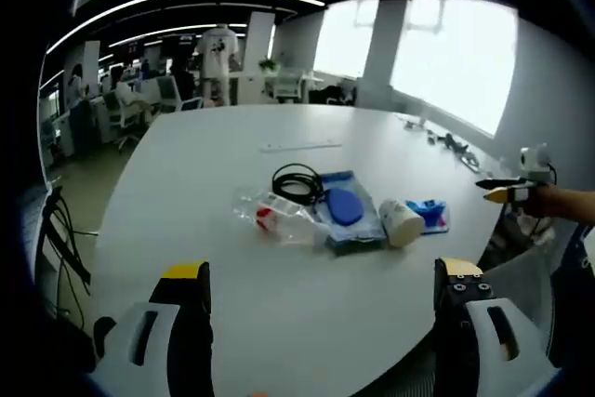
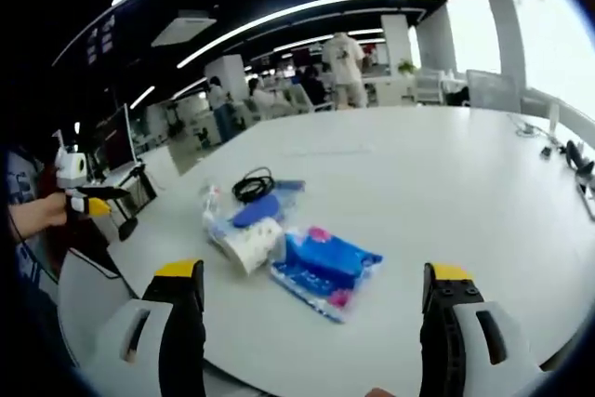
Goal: Arrange the tabletop items into an orderly group along one side of the table until the central work area is clear of visible clutter.
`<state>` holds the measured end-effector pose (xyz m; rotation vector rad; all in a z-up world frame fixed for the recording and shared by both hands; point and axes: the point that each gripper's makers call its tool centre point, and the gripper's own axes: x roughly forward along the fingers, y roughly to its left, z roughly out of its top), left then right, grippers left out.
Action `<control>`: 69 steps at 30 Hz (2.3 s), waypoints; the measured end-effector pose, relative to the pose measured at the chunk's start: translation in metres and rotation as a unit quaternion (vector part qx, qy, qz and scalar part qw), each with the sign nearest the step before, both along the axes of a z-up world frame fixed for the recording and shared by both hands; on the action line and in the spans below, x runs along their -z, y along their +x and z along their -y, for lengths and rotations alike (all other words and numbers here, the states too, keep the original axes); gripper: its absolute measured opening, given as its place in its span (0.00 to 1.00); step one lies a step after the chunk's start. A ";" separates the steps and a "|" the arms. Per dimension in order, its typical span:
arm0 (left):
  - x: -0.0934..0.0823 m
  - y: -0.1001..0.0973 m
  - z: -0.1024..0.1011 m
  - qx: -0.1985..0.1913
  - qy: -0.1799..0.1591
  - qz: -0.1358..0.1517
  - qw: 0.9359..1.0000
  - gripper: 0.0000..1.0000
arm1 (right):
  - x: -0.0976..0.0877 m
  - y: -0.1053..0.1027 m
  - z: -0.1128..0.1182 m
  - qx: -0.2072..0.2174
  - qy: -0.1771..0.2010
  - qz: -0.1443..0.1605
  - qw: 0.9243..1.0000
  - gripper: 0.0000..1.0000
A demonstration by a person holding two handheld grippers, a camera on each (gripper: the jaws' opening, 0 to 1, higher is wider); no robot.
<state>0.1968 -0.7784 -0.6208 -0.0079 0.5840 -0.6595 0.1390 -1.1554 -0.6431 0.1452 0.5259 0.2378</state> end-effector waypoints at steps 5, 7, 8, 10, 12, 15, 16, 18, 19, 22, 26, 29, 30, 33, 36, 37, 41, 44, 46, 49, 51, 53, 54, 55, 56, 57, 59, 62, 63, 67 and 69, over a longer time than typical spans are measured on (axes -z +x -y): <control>0.001 -0.001 0.000 0.002 0.000 -0.001 1.000 0.99 | 0.000 -0.002 0.001 0.001 -0.002 -0.001 1.000 0.96; 0.001 -0.001 -0.001 0.002 0.000 -0.001 1.000 0.99 | 0.000 -0.003 0.002 0.002 -0.003 0.000 1.000 0.96; 0.001 -0.002 -0.001 0.002 -0.001 -0.001 1.000 0.99 | 0.000 -0.003 0.002 0.003 -0.003 0.000 1.000 0.96; 0.001 -0.002 -0.001 0.002 -0.001 -0.001 1.000 0.99 | -0.001 -0.004 0.002 0.004 -0.003 0.000 1.000 0.96; 0.002 -0.002 -0.002 0.003 -0.001 -0.002 1.000 0.99 | -0.001 -0.006 0.001 0.005 -0.005 -0.001 1.000 0.96; 0.002 -0.003 -0.004 0.005 -0.003 -0.001 1.000 0.99 | -0.002 -0.009 -0.001 0.006 -0.006 -0.002 1.000 0.96; 0.002 -0.003 -0.004 0.005 -0.003 -0.001 1.000 0.99 | -0.002 -0.009 -0.002 0.006 -0.007 -0.001 1.000 0.96; 0.001 -0.003 -0.005 0.007 -0.004 -0.001 1.000 0.99 | -0.002 -0.010 -0.002 0.006 -0.010 -0.003 1.000 0.95; 0.001 -0.003 -0.005 0.007 -0.004 -0.001 1.000 0.99 | -0.002 -0.010 -0.002 0.007 -0.011 -0.003 1.000 0.95; 0.000 -0.004 -0.005 0.011 -0.006 -0.001 1.000 0.99 | -0.004 -0.010 -0.002 0.009 -0.013 -0.002 1.000 0.95; 0.000 -0.005 -0.005 0.017 -0.007 -0.003 1.000 0.99 | -0.005 -0.009 -0.004 0.010 -0.016 0.000 1.000 0.95; 0.000 -0.006 -0.005 0.025 -0.011 -0.004 1.000 0.99 | -0.007 -0.009 -0.008 0.016 -0.015 0.002 1.000 0.95; 0.000 -0.006 -0.005 0.027 -0.011 -0.003 1.000 0.99 | -0.007 -0.009 -0.009 0.018 -0.015 0.004 1.000 0.95; 0.002 -0.006 -0.007 0.040 0.001 0.001 0.999 0.99 | -0.009 -0.010 -0.010 0.023 -0.018 0.008 1.000 0.95; -0.001 -0.006 -0.008 0.045 -0.002 0.003 0.999 0.99 | -0.008 -0.012 -0.011 0.027 -0.019 0.009 0.999 0.95; -0.002 -0.005 -0.009 0.044 -0.006 0.004 0.999 0.99 | -0.008 -0.014 -0.013 0.028 -0.021 0.007 0.999 0.95; -0.011 -0.002 -0.012 0.031 -0.025 0.007 0.999 0.99 | -0.011 -0.017 -0.013 0.031 -0.019 0.006 0.999 0.95; -0.012 -0.001 -0.011 0.030 -0.022 0.009 0.999 0.99 | -0.013 -0.018 -0.014 0.028 -0.019 0.008 0.999 0.95; -0.011 -0.001 -0.012 0.028 -0.012 0.008 1.000 0.99 | -0.010 -0.018 -0.013 0.024 -0.019 0.003 1.000 0.95; -0.012 -0.001 -0.013 0.027 -0.012 0.007 1.000 0.99 | -0.008 -0.018 -0.012 0.021 -0.018 -0.001 1.000 0.94; -0.012 0.000 -0.013 0.025 -0.011 0.005 1.000 0.99 | -0.008 -0.016 -0.010 0.022 -0.013 -0.003 1.000 0.94; -0.011 0.003 -0.015 0.020 -0.009 0.003 1.000 0.99 | -0.008 -0.015 -0.009 0.020 -0.011 -0.002 1.000 0.94; -0.011 0.003 -0.015 0.018 -0.008 0.002 1.000 0.99 | -0.006 -0.014 -0.009 0.017 -0.012 -0.002 1.000 0.94; -0.011 0.004 -0.015 0.017 -0.008 0.002 1.000 0.99 | -0.005 -0.013 -0.009 0.015 -0.012 -0.004 1.000 0.94; -0.012 0.005 -0.015 0.016 -0.009 0.003 1.000 0.99 | -0.004 -0.012 -0.009 0.014 -0.012 -0.005 1.000 0.94; -0.012 0.006 -0.014 0.016 -0.009 0.003 1.000 0.99 | -0.003 -0.010 -0.008 0.014 -0.012 -0.006 1.000 0.94; -0.011 0.008 -0.014 0.017 -0.008 0.001 1.000 0.99 | -0.005 -0.008 -0.008 0.016 -0.008 -0.004 1.000 0.94; -0.010 0.011 -0.015 0.017 -0.005 0.000 1.000 0.99 | -0.005 -0.005 -0.008 0.016 -0.007 -0.002 1.000 0.94; -0.010 0.012 -0.015 0.017 -0.005 0.001 1.000 0.99 | -0.005 -0.003 -0.008 0.015 -0.007 -0.002 1.000 0.94; -0.009 0.018 -0.015 0.015 -0.009 0.000 1.000 0.98 | -0.001 0.001 -0.009 0.011 -0.008 -0.007 1.000 0.93; -0.009 0.020 -0.015 0.015 -0.008 -0.001 1.000 0.98 | 0.001 0.004 -0.010 0.010 -0.008 -0.011 1.000 0.93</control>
